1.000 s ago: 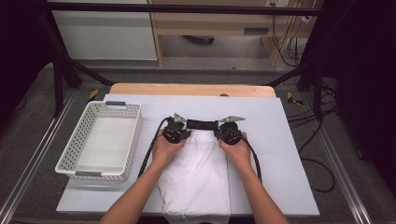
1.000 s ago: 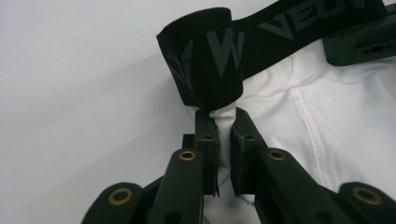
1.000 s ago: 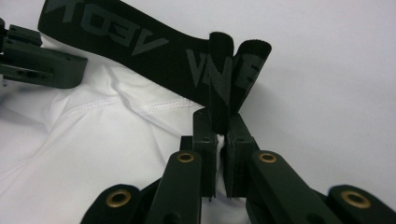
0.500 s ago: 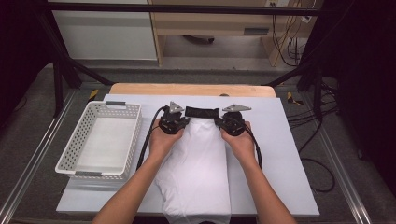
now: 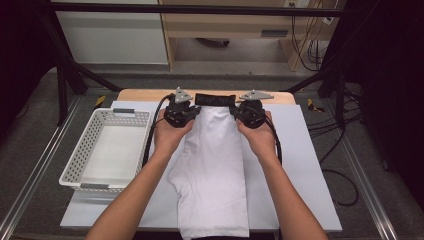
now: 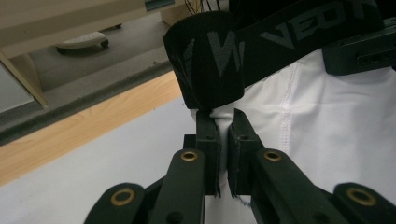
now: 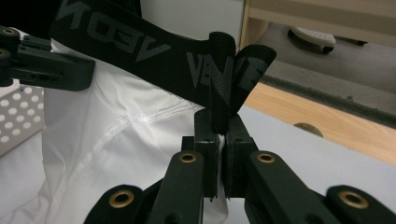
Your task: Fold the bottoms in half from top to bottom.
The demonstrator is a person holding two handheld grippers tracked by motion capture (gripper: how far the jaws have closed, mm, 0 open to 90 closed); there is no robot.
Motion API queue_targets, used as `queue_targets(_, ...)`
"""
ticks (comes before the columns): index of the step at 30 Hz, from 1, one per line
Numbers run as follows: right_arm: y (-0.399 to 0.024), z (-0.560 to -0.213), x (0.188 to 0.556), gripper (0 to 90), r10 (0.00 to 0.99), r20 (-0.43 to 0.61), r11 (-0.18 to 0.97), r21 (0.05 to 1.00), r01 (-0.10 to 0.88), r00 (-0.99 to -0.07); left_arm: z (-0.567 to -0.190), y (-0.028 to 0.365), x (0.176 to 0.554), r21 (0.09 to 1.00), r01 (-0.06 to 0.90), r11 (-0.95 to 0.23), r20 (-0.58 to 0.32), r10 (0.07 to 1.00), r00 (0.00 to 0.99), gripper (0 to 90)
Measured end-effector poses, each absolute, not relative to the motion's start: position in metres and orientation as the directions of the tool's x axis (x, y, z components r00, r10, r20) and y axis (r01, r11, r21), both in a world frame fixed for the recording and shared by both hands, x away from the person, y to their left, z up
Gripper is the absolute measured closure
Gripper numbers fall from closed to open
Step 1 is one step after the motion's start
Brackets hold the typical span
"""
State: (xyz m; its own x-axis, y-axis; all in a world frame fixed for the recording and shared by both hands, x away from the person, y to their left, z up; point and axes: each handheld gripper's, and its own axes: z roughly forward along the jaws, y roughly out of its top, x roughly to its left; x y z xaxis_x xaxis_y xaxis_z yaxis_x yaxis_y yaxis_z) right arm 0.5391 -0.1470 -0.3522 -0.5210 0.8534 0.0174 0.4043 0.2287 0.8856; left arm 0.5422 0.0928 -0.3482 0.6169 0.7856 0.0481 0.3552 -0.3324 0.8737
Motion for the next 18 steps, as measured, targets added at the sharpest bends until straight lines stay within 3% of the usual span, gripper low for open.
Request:
queue_targets(6, -0.147, -0.335, 0.541, 87.2, 0.859, 0.034, 0.192, 0.904, 0.383, -0.511, -0.327, 0.092, 0.544, 0.874, 0.321, -0.366, 0.106, 0.787, 0.607, 85.5)
queue_targets(18, -0.149, -0.314, 0.542, 87.1, 0.863, 0.009, 0.195, 0.916, 0.351, -0.505, -0.303, 0.089, 0.546, 0.888, 0.306, -0.343, 0.096, 0.789, 0.607, 85.6)
